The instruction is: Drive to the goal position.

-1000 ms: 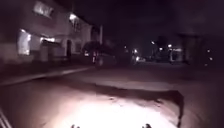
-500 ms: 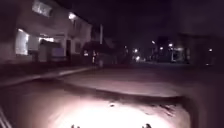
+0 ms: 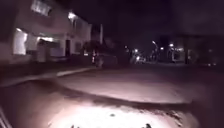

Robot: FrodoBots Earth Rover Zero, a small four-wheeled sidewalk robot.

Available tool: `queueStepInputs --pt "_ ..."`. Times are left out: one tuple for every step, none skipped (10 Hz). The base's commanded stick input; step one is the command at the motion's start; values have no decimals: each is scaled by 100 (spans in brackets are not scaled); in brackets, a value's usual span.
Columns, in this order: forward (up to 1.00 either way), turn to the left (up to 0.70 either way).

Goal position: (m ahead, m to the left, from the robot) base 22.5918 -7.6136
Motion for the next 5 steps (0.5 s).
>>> queueStepInputs --pt "50 0" --pt "50 0" --pt "50 0" --pt "50 0" --pt "50 0"
